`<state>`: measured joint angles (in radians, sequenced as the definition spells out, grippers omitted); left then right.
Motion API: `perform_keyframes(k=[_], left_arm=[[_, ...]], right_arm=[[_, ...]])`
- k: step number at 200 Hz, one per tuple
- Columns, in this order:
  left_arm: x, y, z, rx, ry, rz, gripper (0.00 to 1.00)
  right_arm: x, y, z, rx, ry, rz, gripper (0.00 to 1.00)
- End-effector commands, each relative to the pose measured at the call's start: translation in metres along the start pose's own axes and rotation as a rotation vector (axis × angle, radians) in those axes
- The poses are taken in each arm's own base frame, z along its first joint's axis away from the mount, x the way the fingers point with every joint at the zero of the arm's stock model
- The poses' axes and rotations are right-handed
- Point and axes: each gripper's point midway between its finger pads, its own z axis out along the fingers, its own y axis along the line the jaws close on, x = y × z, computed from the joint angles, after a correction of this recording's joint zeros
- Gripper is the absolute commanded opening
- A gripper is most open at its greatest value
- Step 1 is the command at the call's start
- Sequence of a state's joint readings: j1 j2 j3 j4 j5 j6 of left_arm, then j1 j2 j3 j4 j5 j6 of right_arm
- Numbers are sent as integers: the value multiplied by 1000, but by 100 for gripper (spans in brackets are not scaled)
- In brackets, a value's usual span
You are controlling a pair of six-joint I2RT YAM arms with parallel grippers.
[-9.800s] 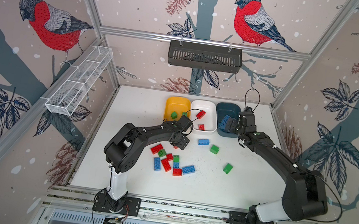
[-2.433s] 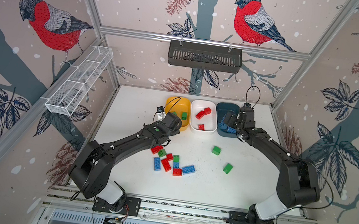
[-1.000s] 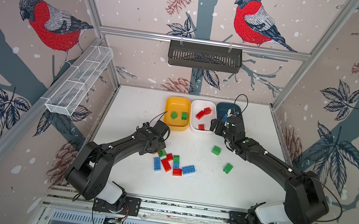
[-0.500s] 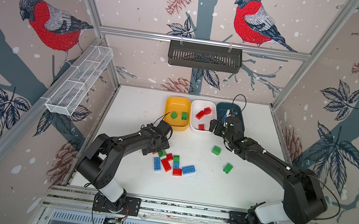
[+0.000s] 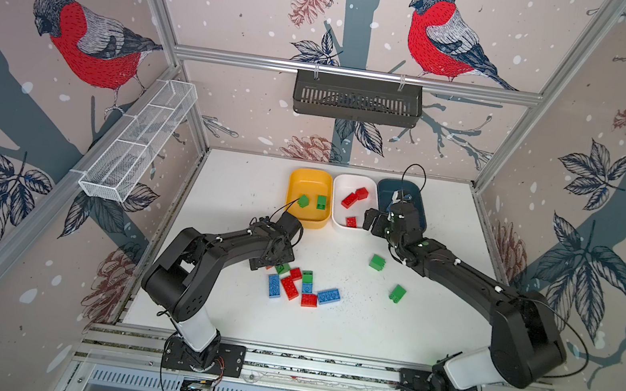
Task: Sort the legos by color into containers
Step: 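Lower the left gripper onto a red brick in the pile and close, then carry the red brick over the white tub while the right gripper moves out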
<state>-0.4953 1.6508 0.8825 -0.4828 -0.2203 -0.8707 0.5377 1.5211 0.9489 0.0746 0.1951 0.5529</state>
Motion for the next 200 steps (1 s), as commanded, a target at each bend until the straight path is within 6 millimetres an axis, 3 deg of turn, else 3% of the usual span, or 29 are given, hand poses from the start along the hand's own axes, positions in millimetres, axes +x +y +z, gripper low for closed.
perform_keyframes(k=[1, 90, 134, 165, 200], left_arm=[[11, 7, 2, -23, 44, 15, 84], [5, 1, -3, -9, 21, 32, 64], [-16, -13, -26, 32, -58, 40, 58], [-36, -43, -51, 149, -129, 61, 57], [-73, -114, -89, 355, -235, 120, 56]], right_arm=[[-3, 1, 0, 8, -7, 4, 100], [-3, -1, 0, 16, -6, 2, 99], [-7, 0, -6, 4, -27, -8, 100], [-6, -4, -14, 6, -42, -12, 99], [-2, -11, -24, 15, -60, -4, 99]])
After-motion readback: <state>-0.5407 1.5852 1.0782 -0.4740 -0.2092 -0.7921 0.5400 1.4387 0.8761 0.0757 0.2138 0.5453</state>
